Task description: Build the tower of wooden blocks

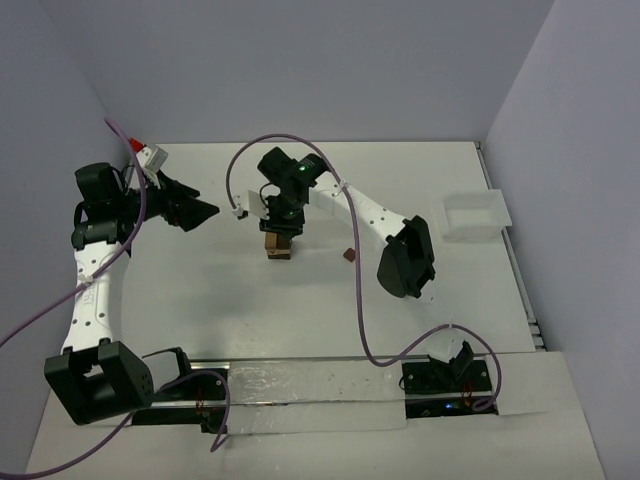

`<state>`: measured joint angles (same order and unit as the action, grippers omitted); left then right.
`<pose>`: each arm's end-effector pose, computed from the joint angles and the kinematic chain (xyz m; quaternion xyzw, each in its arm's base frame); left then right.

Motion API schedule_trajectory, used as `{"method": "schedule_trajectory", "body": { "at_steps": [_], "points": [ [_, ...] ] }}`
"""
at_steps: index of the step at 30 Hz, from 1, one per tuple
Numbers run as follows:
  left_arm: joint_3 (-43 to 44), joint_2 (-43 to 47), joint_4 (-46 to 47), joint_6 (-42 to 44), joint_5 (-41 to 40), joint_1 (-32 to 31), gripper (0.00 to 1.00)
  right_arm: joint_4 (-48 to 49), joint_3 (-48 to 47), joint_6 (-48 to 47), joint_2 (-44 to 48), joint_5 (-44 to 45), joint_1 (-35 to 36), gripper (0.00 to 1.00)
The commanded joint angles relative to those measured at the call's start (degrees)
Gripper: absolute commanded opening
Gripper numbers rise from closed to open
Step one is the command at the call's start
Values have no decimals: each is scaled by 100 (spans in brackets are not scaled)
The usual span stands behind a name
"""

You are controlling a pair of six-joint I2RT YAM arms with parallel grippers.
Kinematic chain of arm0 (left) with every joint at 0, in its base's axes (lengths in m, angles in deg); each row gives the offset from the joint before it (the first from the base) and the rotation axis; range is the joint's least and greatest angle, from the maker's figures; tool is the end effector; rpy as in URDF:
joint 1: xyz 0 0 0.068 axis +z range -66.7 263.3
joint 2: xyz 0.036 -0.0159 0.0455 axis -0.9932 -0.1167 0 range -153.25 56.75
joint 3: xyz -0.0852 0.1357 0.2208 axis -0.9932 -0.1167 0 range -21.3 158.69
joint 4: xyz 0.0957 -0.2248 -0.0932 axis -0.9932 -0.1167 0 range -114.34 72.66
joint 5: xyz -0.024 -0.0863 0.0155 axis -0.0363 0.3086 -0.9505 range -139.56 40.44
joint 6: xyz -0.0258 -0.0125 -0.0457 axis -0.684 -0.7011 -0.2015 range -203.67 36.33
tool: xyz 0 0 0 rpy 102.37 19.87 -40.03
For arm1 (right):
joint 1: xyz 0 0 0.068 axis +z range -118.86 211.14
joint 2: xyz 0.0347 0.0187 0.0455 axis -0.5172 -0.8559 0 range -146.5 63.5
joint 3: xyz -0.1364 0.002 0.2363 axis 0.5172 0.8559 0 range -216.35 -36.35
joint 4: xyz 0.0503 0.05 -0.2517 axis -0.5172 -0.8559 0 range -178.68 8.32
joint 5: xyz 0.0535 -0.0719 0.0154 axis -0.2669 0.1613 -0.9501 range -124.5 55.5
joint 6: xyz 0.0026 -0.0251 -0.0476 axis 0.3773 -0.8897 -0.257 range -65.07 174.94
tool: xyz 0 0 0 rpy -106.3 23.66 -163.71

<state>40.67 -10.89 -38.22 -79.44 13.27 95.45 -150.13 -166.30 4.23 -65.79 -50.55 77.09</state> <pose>0.2512 0.0217 0.3528 0.2233 0.7430 -0.3749 0.5074 0.3214 0.3465 0.2805 -0.7437 0.6260 0.1290 0.1962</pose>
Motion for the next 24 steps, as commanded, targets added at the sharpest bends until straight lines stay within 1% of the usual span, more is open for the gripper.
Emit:
{"method": "schedule_trajectory", "body": {
  "at_steps": [1,9,14,24],
  "points": [
    [93,14,248,-78,192,41,99,-13,-318,96,-150,36,93,2],
    [77,41,265,-99,248,109,99,84,-580,171,-449,148,134,6],
    [-16,123,457,-255,259,164,99,192,-674,251,-523,157,134,7],
    [-19,108,444,-213,265,175,99,286,-705,366,-598,68,149,10]
  ]
}}
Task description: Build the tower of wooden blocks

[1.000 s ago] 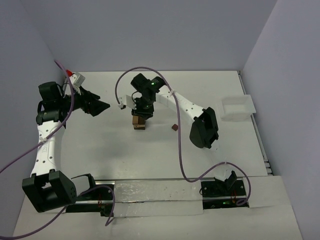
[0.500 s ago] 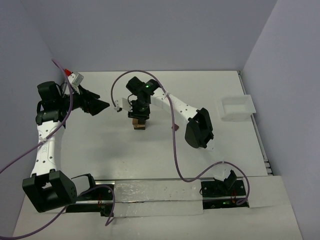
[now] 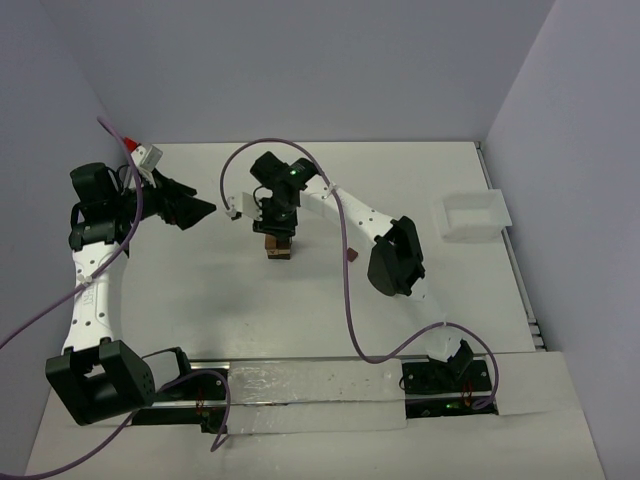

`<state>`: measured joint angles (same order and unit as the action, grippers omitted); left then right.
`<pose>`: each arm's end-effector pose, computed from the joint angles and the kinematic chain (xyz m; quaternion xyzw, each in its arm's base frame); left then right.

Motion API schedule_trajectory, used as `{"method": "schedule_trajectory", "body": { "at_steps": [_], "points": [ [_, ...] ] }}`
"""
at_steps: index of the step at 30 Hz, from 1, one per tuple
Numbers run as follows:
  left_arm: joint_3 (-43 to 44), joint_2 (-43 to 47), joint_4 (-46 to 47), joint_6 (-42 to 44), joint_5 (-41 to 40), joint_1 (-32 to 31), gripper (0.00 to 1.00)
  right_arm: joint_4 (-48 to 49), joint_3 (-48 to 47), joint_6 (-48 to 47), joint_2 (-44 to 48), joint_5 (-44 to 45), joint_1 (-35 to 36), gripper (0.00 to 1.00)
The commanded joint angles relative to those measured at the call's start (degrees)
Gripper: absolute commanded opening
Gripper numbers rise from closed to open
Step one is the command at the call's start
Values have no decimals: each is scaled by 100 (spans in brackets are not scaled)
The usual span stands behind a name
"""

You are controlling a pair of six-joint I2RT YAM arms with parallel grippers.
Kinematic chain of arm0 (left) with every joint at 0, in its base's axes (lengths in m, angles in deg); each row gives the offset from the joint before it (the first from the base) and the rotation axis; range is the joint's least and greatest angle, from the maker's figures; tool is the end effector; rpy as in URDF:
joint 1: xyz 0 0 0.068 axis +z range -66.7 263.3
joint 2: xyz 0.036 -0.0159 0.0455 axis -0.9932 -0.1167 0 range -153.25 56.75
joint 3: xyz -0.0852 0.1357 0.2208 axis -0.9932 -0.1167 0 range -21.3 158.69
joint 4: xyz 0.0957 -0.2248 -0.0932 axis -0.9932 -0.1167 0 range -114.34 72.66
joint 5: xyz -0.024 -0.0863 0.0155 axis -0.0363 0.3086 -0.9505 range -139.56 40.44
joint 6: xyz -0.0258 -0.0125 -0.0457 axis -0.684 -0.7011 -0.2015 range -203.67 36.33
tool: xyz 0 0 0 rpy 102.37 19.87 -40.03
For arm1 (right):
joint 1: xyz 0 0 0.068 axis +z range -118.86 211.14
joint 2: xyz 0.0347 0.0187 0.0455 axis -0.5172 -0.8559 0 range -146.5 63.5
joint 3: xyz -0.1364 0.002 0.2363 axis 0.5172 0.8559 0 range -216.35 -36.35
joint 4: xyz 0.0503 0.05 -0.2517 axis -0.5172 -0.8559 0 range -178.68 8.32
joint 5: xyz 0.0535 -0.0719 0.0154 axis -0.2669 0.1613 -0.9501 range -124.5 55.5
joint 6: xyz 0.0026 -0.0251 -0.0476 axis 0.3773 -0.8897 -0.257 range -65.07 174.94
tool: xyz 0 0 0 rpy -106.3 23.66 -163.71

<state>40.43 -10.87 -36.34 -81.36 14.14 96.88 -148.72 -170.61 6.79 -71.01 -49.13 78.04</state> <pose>0.2513 0.0279 0.3544 0.2123 0.7403 -0.3773 0.5142 0.3298 0.3656 0.2607 -0.7341 0.6382 0.1228 0.1966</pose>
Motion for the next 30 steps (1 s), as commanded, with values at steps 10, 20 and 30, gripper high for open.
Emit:
{"method": "schedule_trajectory", "body": {
  "at_steps": [10,20,30],
  "points": [
    [-21,143,257,-11,186,39,99,288,-303,147,-137,-48,101,13],
    [-34,148,248,16,178,35,99,350,-285,174,-176,-58,109,20],
    [-74,152,239,78,107,31,99,402,-250,156,-207,-57,119,31]
  ]
}}
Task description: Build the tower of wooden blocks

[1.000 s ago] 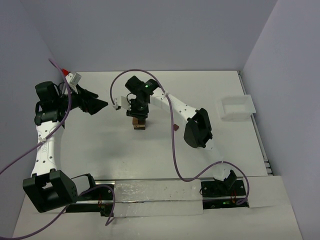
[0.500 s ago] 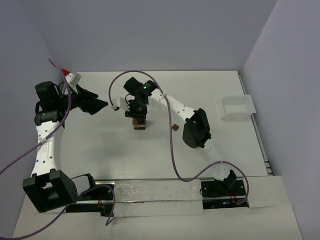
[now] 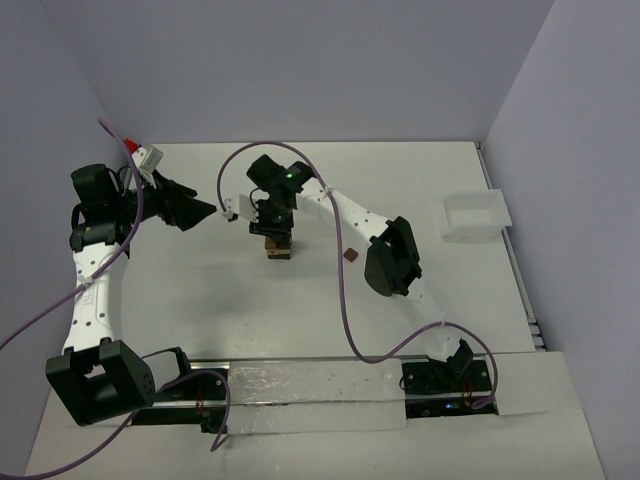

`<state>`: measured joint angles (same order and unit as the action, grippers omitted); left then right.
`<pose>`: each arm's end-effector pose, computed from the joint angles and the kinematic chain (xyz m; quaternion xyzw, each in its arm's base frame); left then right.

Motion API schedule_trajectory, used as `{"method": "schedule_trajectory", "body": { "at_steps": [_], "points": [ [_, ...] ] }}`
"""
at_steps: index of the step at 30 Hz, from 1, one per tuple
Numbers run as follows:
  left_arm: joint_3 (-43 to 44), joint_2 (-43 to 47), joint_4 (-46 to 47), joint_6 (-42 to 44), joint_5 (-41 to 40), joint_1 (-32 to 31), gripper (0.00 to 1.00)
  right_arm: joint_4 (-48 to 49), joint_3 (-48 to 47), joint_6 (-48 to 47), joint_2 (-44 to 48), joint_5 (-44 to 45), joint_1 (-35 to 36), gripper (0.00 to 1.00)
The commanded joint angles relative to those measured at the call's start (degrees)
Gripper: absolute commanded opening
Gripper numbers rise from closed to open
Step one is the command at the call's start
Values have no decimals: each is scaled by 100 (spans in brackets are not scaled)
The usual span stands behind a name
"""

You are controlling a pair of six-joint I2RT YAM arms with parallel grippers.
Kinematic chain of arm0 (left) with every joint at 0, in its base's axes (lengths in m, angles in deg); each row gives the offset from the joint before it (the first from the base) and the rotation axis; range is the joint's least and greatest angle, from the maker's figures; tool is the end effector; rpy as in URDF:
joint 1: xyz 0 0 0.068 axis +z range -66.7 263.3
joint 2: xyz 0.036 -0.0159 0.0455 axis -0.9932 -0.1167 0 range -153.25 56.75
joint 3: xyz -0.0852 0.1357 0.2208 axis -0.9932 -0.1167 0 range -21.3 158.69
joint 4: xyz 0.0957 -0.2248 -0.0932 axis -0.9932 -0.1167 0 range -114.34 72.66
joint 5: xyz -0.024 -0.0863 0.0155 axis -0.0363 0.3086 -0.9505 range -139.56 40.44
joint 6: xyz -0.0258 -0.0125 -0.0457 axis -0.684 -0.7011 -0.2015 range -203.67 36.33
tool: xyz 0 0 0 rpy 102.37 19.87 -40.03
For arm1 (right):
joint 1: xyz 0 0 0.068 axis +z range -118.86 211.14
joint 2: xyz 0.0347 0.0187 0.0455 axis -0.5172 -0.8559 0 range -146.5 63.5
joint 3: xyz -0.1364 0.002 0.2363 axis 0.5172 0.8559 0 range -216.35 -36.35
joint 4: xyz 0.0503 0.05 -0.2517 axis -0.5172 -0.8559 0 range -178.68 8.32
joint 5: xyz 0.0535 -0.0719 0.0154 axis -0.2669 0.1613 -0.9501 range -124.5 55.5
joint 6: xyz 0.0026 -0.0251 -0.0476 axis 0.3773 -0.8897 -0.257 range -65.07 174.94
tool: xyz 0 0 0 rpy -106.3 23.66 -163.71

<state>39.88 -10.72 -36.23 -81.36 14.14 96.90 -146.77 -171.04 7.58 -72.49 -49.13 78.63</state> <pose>0.2508 0.0279 0.3520 0.2109 0.7414 -0.3782 0.5126 0.3310 0.3745 0.2520 -0.7325 0.6377 0.1249 0.2027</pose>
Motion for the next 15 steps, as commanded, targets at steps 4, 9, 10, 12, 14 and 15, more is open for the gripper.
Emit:
{"method": "schedule_trajectory", "body": {
  "at_steps": [4,9,10,12,14,15],
  "points": [
    [-1,114,211,107,95,37,99,240,-147,63,-51,-43,77,35],
    [-19,128,220,103,72,37,99,270,-75,61,-24,-49,77,47],
    [-24,128,230,103,62,37,99,275,-75,84,-20,-68,77,51],
    [-19,128,228,104,37,37,99,287,-75,104,2,-93,85,61],
    [1,114,208,112,37,37,99,280,-81,119,31,-137,92,67],
    [13,110,196,118,31,37,99,278,-83,121,54,-145,106,71]
  ]
}}
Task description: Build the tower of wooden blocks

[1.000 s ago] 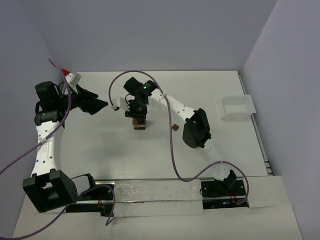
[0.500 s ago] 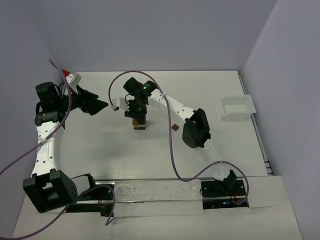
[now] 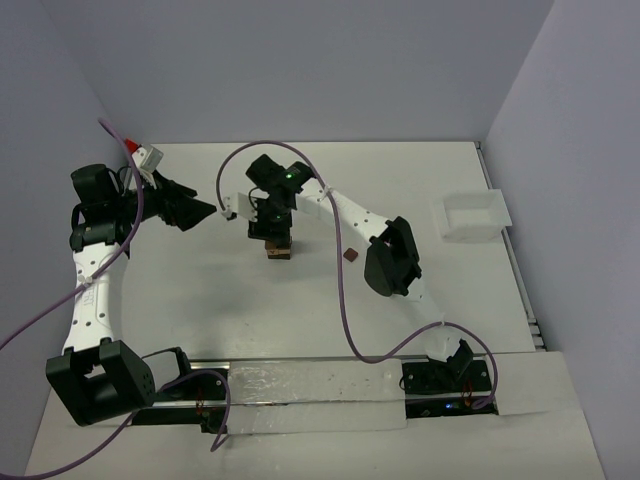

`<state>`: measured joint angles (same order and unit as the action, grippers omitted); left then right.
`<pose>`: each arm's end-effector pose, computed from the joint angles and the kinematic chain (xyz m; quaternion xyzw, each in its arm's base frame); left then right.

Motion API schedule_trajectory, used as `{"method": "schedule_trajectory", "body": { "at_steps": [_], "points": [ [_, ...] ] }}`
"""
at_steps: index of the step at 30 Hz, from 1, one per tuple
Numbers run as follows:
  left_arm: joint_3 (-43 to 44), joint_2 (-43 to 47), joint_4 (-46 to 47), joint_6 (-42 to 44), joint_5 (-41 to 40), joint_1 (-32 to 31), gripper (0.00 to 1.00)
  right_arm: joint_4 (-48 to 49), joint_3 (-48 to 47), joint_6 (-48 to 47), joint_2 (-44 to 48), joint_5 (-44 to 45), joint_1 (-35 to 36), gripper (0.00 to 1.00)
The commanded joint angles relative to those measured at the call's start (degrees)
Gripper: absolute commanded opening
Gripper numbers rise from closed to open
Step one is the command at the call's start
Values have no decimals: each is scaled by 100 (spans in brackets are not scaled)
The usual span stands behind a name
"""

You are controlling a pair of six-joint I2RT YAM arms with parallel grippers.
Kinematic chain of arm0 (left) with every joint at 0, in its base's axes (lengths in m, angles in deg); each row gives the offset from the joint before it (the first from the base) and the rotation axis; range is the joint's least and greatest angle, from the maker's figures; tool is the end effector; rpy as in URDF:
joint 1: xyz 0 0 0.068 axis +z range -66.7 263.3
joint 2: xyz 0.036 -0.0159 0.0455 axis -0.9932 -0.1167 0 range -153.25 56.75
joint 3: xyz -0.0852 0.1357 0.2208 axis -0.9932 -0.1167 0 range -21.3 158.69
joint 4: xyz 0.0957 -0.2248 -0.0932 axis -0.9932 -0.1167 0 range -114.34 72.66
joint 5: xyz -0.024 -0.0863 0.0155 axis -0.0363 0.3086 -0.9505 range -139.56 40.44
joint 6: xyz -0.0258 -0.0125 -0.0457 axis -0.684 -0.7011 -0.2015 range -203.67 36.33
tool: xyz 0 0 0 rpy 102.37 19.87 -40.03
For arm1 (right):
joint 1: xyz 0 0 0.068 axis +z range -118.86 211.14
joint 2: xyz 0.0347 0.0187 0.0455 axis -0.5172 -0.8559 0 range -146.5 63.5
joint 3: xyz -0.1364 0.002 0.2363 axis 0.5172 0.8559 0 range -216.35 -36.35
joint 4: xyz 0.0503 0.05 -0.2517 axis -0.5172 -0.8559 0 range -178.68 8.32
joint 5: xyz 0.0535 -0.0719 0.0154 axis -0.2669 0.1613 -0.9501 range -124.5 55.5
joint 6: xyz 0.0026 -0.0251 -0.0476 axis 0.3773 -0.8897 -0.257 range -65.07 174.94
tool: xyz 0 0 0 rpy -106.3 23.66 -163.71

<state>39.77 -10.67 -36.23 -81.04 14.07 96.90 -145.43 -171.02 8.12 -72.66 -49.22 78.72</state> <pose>0.2506 0.0278 0.3515 0.2125 0.7413 -0.3765 0.5134 0.3322 0.3770 0.2515 -0.7294 0.6381 0.1266 0.2118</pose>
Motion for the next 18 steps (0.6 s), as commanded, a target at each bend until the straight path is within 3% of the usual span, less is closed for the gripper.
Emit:
{"method": "schedule_trajectory", "body": {
  "at_steps": [1,9,14,18],
  "points": [
    [47,101,178,98,35,37,99,144,-86,72,115,-131,102,76],
    [159,229,316,-127,-5,37,99,153,-24,274,956,-215,49,87],
    [275,292,226,-94,-67,37,99,22,16,444,1624,-519,-306,86],
    [313,357,-7,87,-141,38,99,-261,389,448,2124,-843,-924,80]
  ]
}}
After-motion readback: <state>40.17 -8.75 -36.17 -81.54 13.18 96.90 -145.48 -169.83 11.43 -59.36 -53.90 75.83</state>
